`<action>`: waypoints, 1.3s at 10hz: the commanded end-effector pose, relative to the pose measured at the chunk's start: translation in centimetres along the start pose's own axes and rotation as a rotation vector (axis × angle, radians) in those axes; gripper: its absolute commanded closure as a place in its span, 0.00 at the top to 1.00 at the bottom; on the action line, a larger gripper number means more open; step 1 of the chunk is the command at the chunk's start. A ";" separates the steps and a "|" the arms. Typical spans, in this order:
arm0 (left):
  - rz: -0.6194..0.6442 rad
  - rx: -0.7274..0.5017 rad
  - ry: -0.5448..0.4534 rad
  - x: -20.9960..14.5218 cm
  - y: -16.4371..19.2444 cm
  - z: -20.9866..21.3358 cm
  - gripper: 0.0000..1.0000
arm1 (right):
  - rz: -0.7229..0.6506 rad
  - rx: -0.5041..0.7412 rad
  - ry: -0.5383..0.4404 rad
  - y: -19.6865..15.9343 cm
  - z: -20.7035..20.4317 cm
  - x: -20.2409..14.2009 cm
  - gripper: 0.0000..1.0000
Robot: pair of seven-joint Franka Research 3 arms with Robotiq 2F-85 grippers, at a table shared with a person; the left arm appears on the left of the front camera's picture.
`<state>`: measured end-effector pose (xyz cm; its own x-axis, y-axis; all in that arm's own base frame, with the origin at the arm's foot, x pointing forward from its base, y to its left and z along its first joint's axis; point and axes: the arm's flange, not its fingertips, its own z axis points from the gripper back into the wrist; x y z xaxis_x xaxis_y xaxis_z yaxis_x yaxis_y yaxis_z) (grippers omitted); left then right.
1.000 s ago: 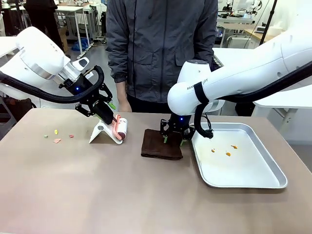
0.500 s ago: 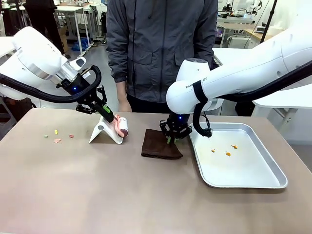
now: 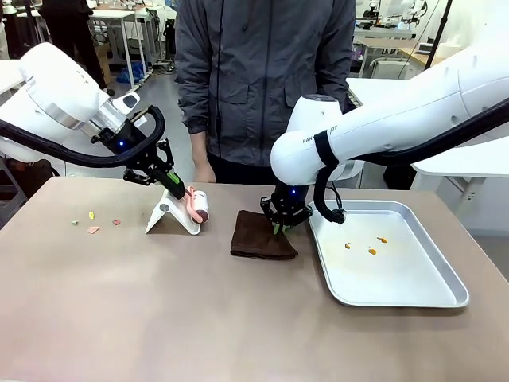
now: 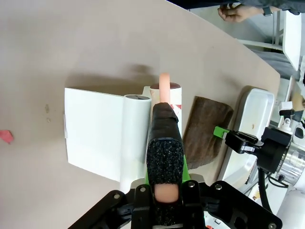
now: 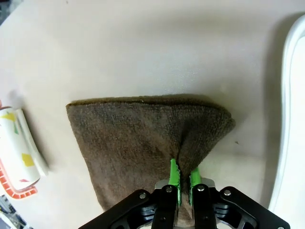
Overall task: Clean the surface of the table.
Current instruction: Hold the Lint Roller with your left hand and the towel with your right hand.
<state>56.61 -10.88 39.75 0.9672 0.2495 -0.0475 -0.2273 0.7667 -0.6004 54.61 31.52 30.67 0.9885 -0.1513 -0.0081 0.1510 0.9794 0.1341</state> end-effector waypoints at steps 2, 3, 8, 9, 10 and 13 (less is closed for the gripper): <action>-0.084 -0.082 -0.016 -1.2 -0.1 1.2 0.00 | -0.008 0.186 0.059 -1.4 1.2 -0.1 0.00; -0.111 -0.117 -0.016 -1.6 -0.1 1.6 0.00 | -0.005 0.329 0.086 -2.8 2.7 -0.4 0.00; -0.258 -0.289 0.165 -3.6 2.0 6.1 0.00 | 0.189 0.931 0.346 -9.2 9.7 -4.2 0.00; -0.261 -0.333 0.162 -4.4 3.1 7.7 0.00 | 0.232 0.982 0.369 -10.2 10.6 -5.5 0.00; -0.265 -0.359 0.204 -5.3 4.2 9.2 0.00 | 0.252 1.026 0.377 -11.1 11.4 -6.8 0.00; -0.297 -0.485 0.182 -7.9 9.5 14.0 0.00 | 0.279 0.987 0.300 -15.3 13.5 -12.1 0.00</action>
<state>46.62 1.24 45.78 0.9956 -0.0864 0.0351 0.0716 0.4671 -0.8813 42.59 17.34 41.27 0.9601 0.2435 -0.1375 0.0356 0.3813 0.9238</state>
